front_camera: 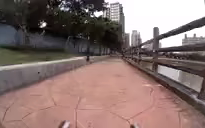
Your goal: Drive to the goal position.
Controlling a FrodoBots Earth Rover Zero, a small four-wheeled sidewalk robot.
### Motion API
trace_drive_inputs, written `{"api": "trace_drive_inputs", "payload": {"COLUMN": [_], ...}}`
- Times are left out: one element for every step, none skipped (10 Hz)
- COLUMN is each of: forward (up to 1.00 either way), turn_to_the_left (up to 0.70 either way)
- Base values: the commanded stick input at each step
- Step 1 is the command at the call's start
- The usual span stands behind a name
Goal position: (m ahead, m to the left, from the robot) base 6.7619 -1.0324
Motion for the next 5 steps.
{"api": "trace_drive_inputs", "payload": {"forward": [1.0,1.0,1.0,1.0,1.0], "turn_to_the_left": [0.0,0.0,0.0,0.0,0.0]}}
